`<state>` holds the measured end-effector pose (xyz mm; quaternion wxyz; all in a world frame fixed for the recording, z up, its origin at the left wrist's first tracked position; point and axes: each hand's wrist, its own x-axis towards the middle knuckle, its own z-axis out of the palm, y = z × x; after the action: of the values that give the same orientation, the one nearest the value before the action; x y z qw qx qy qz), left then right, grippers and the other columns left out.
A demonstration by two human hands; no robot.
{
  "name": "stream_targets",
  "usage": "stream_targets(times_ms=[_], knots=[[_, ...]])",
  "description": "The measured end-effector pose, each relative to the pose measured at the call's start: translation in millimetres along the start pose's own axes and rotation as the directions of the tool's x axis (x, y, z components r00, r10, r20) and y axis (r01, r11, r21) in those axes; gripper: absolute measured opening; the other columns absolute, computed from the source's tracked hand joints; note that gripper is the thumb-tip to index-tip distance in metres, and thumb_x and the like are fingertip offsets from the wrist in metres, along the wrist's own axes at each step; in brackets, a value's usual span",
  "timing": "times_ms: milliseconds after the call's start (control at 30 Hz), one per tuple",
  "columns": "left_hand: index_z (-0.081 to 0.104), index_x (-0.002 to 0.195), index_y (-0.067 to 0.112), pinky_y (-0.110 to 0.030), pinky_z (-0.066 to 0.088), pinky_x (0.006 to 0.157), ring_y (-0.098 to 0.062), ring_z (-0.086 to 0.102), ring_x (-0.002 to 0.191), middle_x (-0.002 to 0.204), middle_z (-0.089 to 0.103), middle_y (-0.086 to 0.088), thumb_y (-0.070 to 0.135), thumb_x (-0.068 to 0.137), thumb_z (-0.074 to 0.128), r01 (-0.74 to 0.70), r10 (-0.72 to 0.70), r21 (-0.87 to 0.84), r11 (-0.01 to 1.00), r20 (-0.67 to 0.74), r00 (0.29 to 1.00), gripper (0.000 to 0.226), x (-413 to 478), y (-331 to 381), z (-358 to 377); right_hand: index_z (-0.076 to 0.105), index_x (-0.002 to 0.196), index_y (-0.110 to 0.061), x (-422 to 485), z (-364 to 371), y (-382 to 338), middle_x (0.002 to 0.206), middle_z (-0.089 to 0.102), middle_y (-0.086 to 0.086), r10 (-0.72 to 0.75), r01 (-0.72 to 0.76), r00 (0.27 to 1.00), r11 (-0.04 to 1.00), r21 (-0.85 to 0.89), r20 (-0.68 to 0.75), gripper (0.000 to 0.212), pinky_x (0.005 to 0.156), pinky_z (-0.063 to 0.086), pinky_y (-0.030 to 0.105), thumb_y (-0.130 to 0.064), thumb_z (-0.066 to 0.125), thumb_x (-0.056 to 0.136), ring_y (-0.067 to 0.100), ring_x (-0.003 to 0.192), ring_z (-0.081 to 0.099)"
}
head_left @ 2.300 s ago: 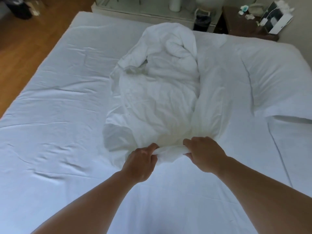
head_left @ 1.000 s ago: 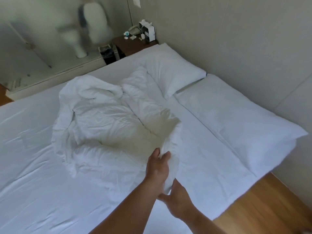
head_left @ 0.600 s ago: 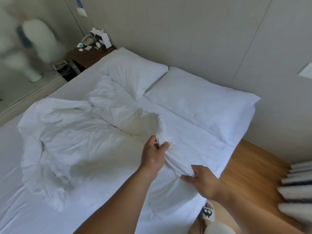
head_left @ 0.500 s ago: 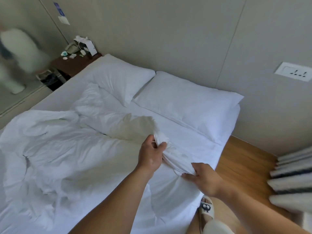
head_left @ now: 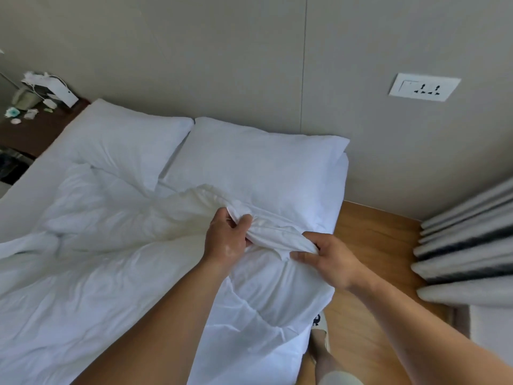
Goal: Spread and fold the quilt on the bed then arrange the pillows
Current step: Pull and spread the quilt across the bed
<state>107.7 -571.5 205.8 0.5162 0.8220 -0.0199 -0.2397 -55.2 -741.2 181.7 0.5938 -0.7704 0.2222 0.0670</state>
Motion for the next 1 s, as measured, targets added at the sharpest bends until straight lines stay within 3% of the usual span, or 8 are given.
stream_targets(times_ms=[133, 233, 433, 600, 700, 800, 900, 1000], knots=[[0.047, 0.126, 0.018, -0.035, 0.052, 0.092, -0.021, 0.065, 0.101, 0.113, 0.063, 0.001, 0.047, 0.086, 0.063, 0.032, -0.093, 0.514, 0.857, 0.094, 0.991, 0.051, 38.2, -26.3, 27.5, 0.068, 0.092, -0.022, 45.0, 5.5, 48.2, 0.089, 0.074, 0.001, 0.119, -0.118, 0.993, 0.993, -0.010, 0.023, 0.025, 0.078, 0.055, 0.041, -0.047, 0.070, 0.089, 0.021, 0.084, 0.069], [0.034, 0.145, 0.028, -0.029, 0.046, 0.096, -0.021, 0.052, 0.121, 0.142, 0.039, -0.001, 0.032, 0.091, 0.062, -0.260, 0.082, 0.742, 0.618, 0.268, 0.960, 0.061, 59.8, -42.5, 50.8, 0.067, 0.086, -0.033, 75.4, 8.6, 78.8, 0.081, 0.072, -0.008, 0.160, -0.153, 0.982, 0.986, -0.071, 0.099, 0.016, 0.068, 0.053, 0.024, -0.049, 0.068, 0.089, 0.006, 0.077, 0.067], [0.026, 0.150, 0.044, -0.035, 0.034, 0.113, -0.021, 0.009, 0.149, 0.164, 0.003, 0.008, 0.014, 0.091, 0.052, -0.713, -0.057, 0.691, 0.114, 0.721, 0.690, 0.072, 122.1, -81.0, 104.6, 0.068, 0.096, -0.027, 108.9, 26.8, 137.7, 0.088, 0.071, -0.005, 0.138, -0.125, 0.947, 0.990, -0.063, 0.291, 0.035, 0.076, 0.051, 0.029, -0.058, 0.071, 0.080, 0.011, 0.081, 0.065], [0.047, 0.136, 0.036, -0.050, 0.009, 0.122, -0.013, 0.004, 0.153, 0.157, 0.031, 0.014, 0.042, 0.103, 0.036, -0.832, -0.380, 0.551, -0.060, 0.758, 0.529, 0.036, 160.8, -126.8, 140.1, 0.053, 0.120, -0.051, 92.3, 25.1, 201.7, 0.109, 0.069, -0.022, 0.252, -0.267, 0.871, 0.964, -0.024, 0.421, 0.065, 0.088, 0.048, 0.015, -0.051, 0.087, 0.064, -0.004, 0.101, 0.061], [0.047, 0.131, 0.026, -0.050, 0.007, 0.122, -0.011, 0.040, 0.138, 0.135, 0.053, 0.010, 0.039, 0.106, 0.027, -0.836, -0.307, 0.527, -0.154, 0.778, 0.547, 0.035, 176.4, -143.2, 137.5, 0.060, 0.122, -0.043, 72.2, 29.5, 249.4, 0.111, 0.068, -0.022, 0.395, -0.378, 0.770, 0.915, -0.140, 0.500, 0.067, 0.085, 0.047, 0.013, -0.046, 0.088, 0.061, -0.003, 0.103, 0.060], [0.050, 0.119, 0.025, -0.040, 0.019, 0.119, -0.016, 0.062, 0.108, 0.109, 0.067, 0.005, 0.040, 0.104, 0.033, -0.754, -0.173, 0.653, -0.074, 0.736, 0.654, 0.027, 191.9, -152.7, 125.2, 0.066, 0.112, -0.034, 58.9, 35.0, 278.1, 0.106, 0.070, -0.009, 0.493, -0.431, 0.702, 0.869, -0.245, 0.514, 0.045, 0.080, 0.050, 0.023, -0.050, 0.078, 0.072, 0.009, 0.095, 0.064], [0.056, 0.109, 0.019, -0.037, 0.044, 0.085, -0.030, 0.066, 0.082, 0.090, 0.071, -0.004, 0.036, 0.101, 0.045, -0.685, 0.017, 0.724, -0.080, 0.688, 0.726, 0.022, 203.9, -154.8, 110.7, 0.065, 0.115, -0.037, 59.1, 29.9, 291.2, 0.108, 0.069, -0.013, 0.506, -0.464, 0.749, 0.861, -0.207, 0.428, 0.039, 0.092, 0.050, 0.030, -0.063, 0.057, 0.087, 0.008, 0.100, 0.063], [0.055, 0.108, 0.018, -0.034, 0.042, 0.065, -0.033, 0.065, 0.073, 0.085, 0.068, -0.005, 0.034, 0.101, 0.046, -0.591, 0.079, 0.805, -0.048, 0.593, 0.801, 0.020, 212.3, -150.0, 97.3, 0.061, 0.090, -0.024, 64.6, 10.7, 279.9, 0.090, 0.066, -0.009, 0.493, -0.419, 0.803, 0.867, -0.271, 0.336, 0.038, 0.076, 0.047, 0.027, -0.057, 0.044, 0.099, 0.008, 0.082, 0.060]])
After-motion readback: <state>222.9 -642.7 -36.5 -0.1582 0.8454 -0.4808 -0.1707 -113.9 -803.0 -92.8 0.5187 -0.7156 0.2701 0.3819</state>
